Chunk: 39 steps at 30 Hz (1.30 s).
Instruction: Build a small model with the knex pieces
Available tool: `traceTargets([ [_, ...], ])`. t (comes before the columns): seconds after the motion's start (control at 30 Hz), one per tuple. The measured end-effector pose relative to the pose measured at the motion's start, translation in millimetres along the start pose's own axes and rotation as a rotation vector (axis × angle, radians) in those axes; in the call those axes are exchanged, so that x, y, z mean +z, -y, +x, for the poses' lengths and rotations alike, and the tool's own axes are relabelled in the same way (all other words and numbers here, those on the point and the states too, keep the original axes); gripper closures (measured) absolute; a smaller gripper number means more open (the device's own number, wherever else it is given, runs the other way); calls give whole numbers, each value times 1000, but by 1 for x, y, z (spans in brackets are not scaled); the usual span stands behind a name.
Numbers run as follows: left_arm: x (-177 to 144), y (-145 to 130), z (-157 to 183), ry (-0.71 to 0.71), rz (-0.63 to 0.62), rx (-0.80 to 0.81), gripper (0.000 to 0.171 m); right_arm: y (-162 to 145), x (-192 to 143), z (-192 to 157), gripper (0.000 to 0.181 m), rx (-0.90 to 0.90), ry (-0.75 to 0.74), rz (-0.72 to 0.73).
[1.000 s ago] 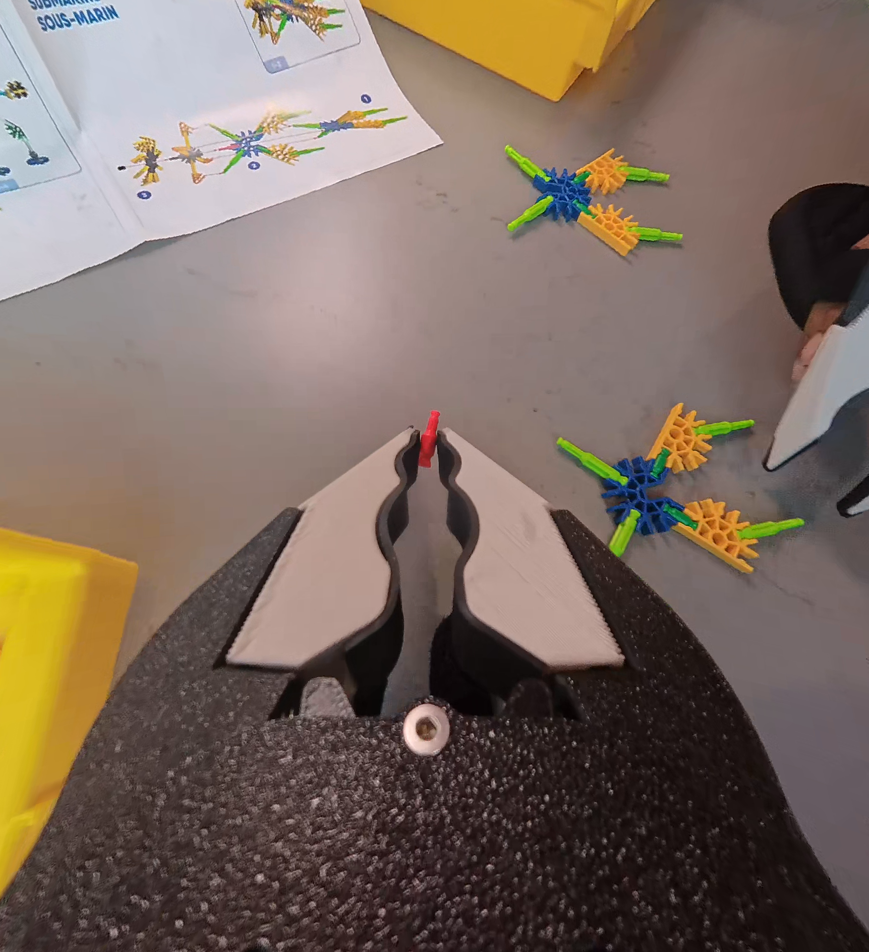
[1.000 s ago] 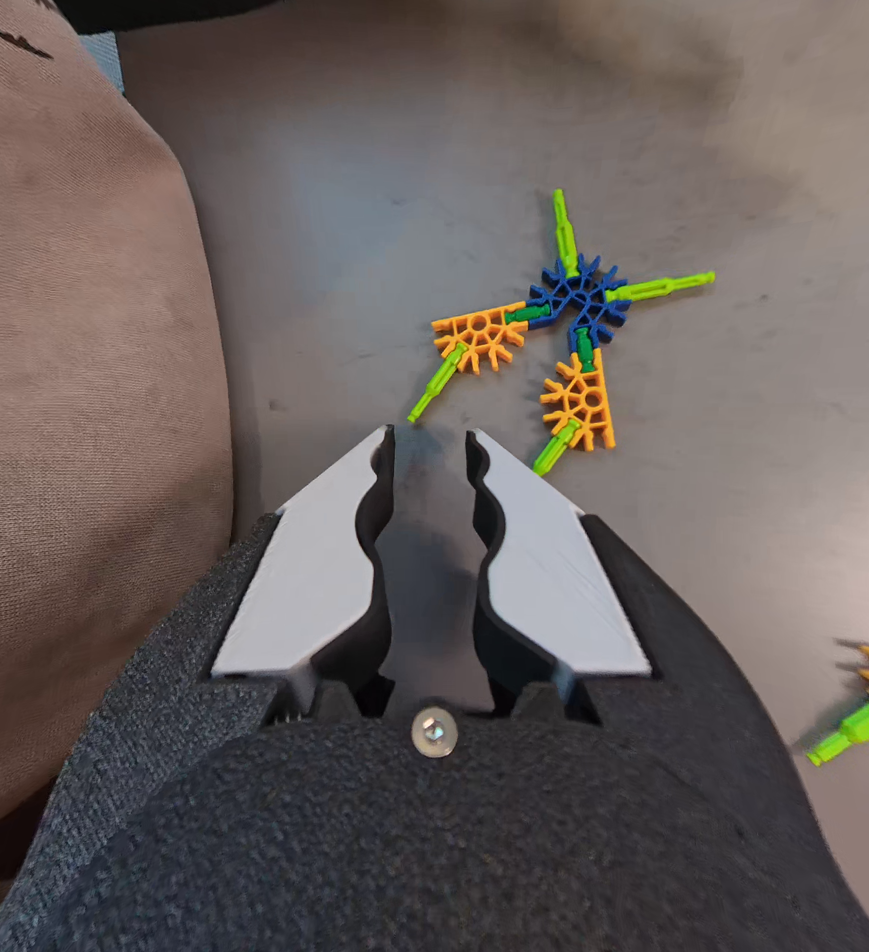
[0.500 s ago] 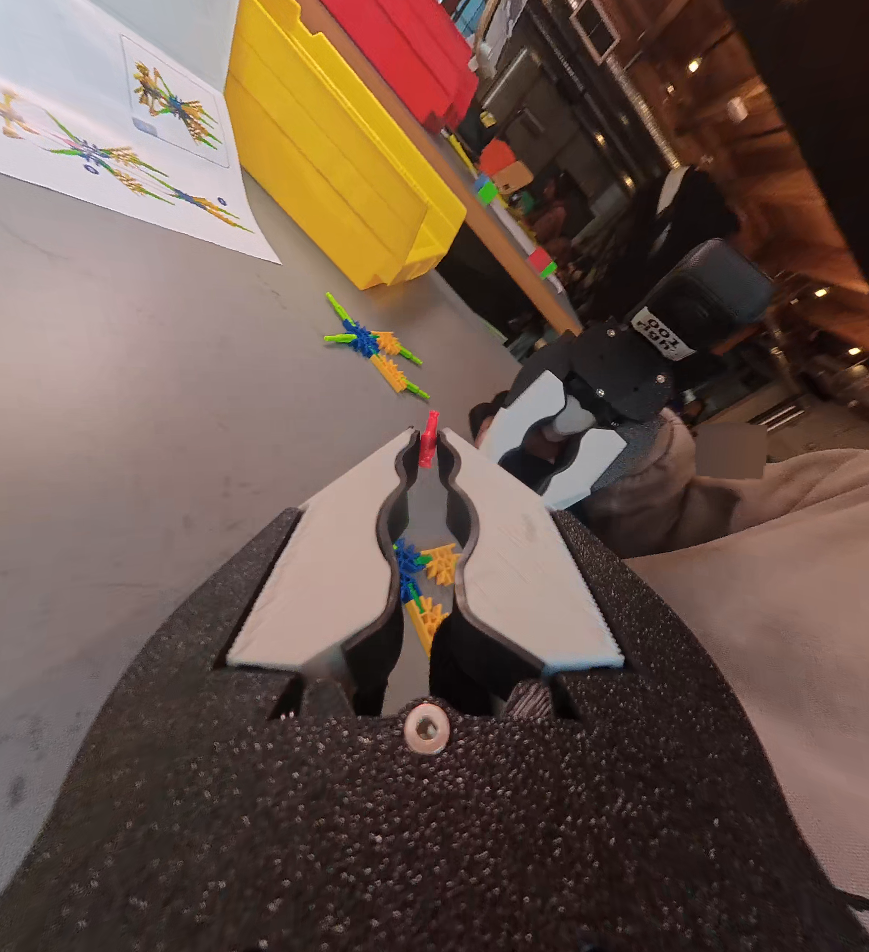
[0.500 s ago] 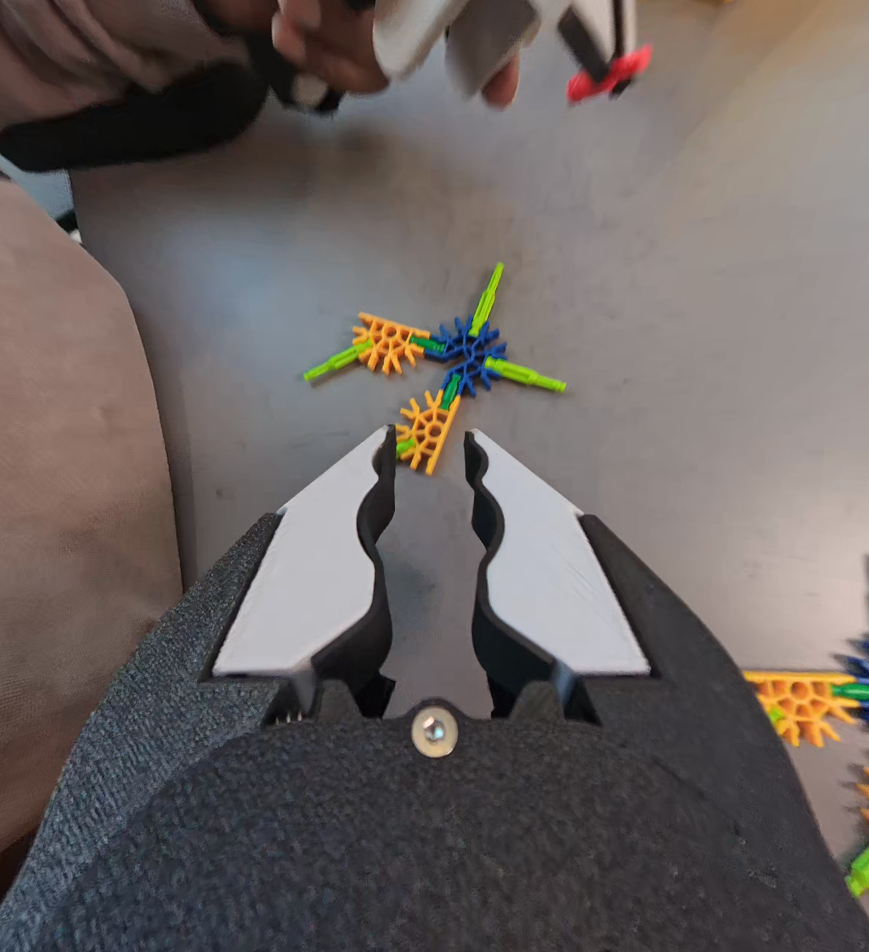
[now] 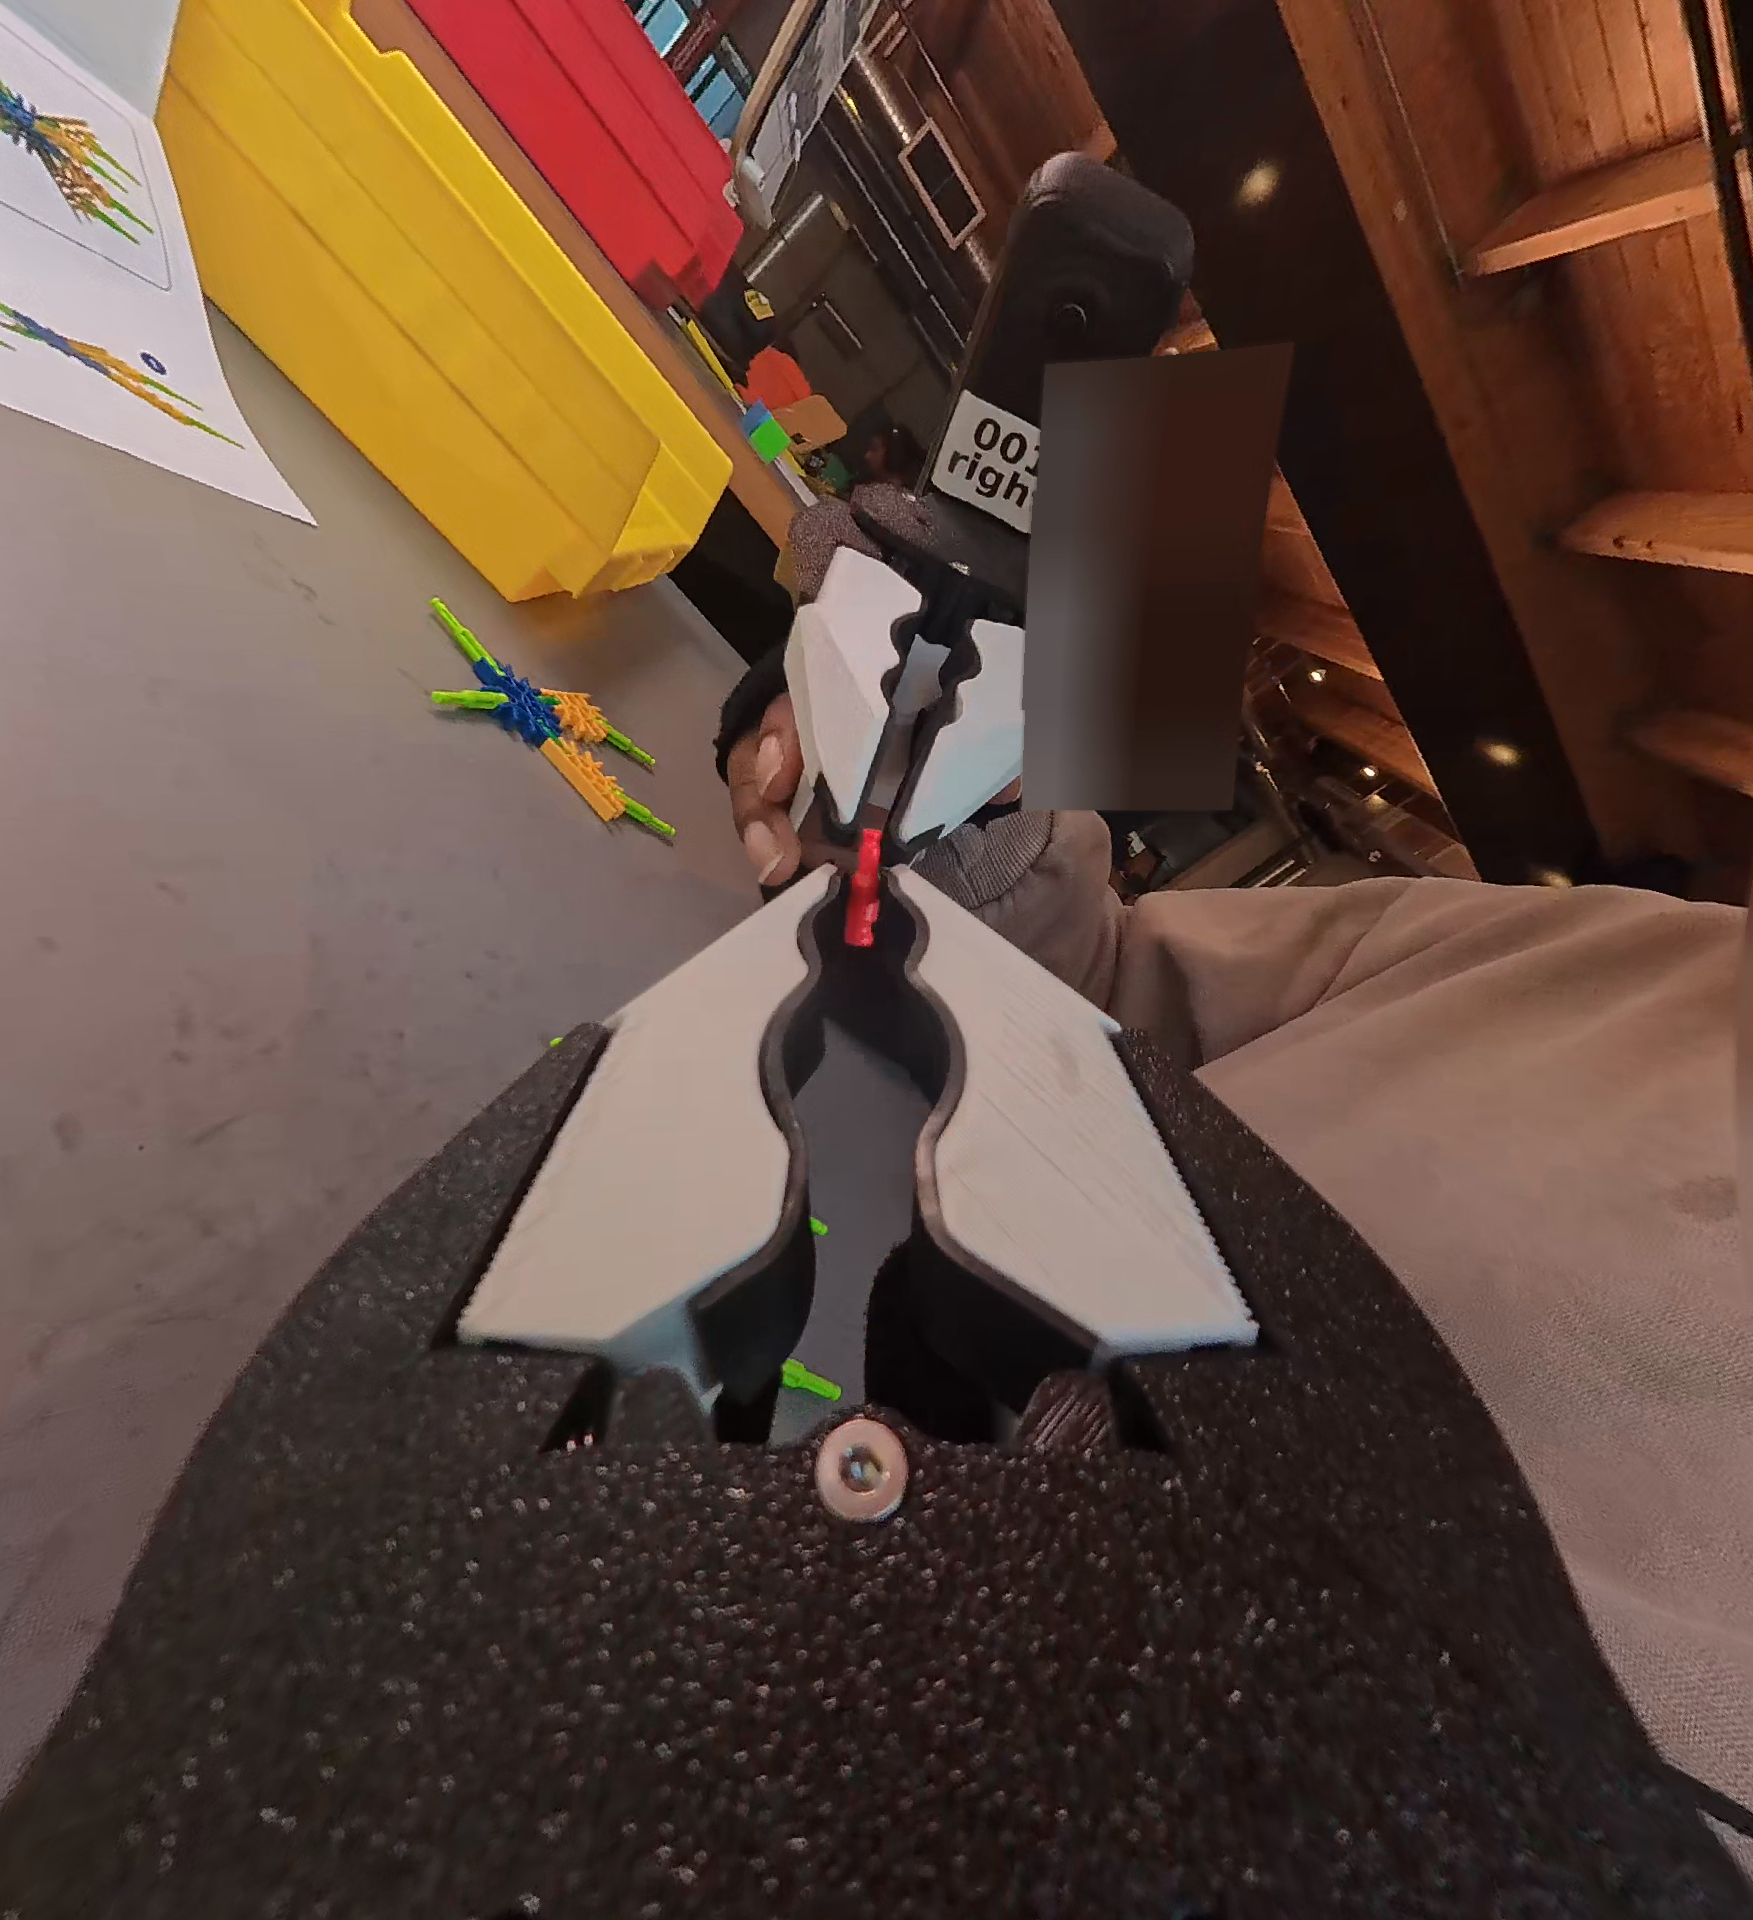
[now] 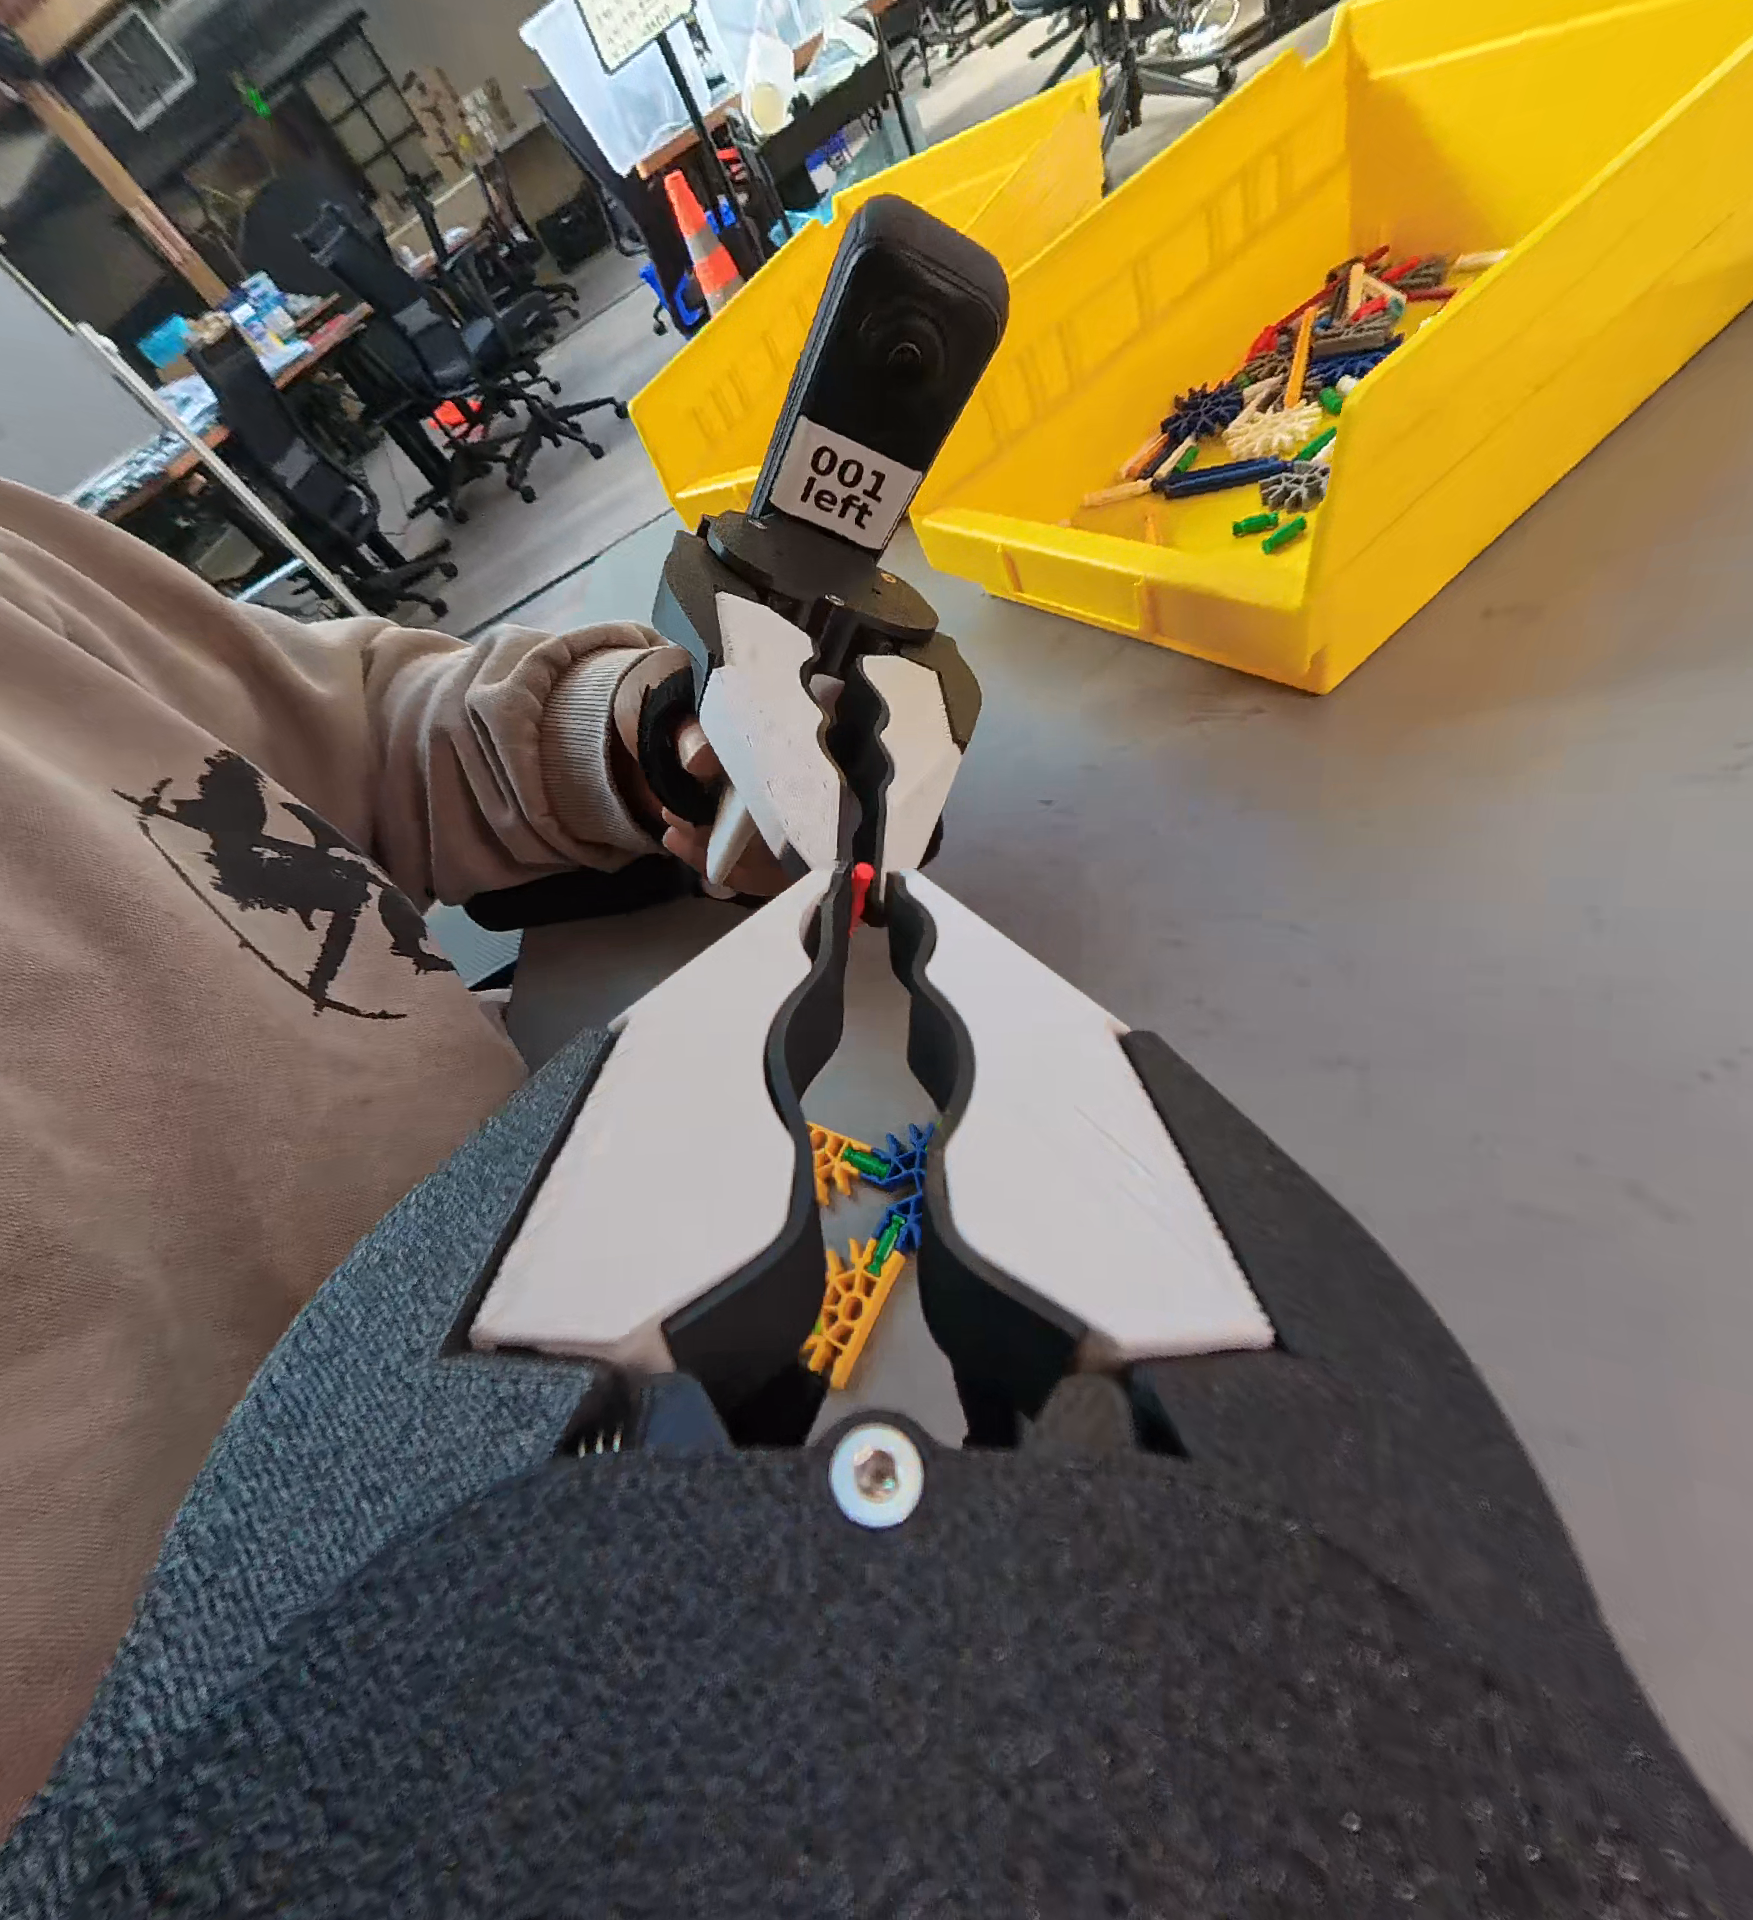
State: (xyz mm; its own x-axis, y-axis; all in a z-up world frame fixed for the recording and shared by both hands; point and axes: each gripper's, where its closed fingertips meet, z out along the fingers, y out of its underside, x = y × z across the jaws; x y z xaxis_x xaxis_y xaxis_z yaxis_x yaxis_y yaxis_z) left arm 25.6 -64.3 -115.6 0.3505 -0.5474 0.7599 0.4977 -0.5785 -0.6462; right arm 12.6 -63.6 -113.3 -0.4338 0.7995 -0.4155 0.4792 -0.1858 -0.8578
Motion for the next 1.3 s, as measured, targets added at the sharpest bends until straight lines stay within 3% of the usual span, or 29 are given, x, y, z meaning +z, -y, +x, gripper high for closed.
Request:
traceTargets([
  [0.2, 0, -5, -8, 79, -52, 66, 166, -8, 2, 2, 181, 115, 75, -19],
  [0.47, -9, -33, -43, 364, -309, 297, 165, -52, 13, 24, 181, 311, 96, -227],
  [0.7, -16, -45, -63, 469, -402, 341, 165, -70, 12, 38, 181, 271, 0, -321],
  [0.9, -24, -43, -71, 525, -428, 388, 163, -58, -43, 70, 163, -41, -290, -399],
  [1.13, -38, -50, -74, 527, -532, 431, 156, -101, -116, 83, 158, -98, -501, -653],
  [1.3, -40, -59, -78, 534, -589, 452, 154, -126, -129, 88, 158, -49, -562, -675],
])
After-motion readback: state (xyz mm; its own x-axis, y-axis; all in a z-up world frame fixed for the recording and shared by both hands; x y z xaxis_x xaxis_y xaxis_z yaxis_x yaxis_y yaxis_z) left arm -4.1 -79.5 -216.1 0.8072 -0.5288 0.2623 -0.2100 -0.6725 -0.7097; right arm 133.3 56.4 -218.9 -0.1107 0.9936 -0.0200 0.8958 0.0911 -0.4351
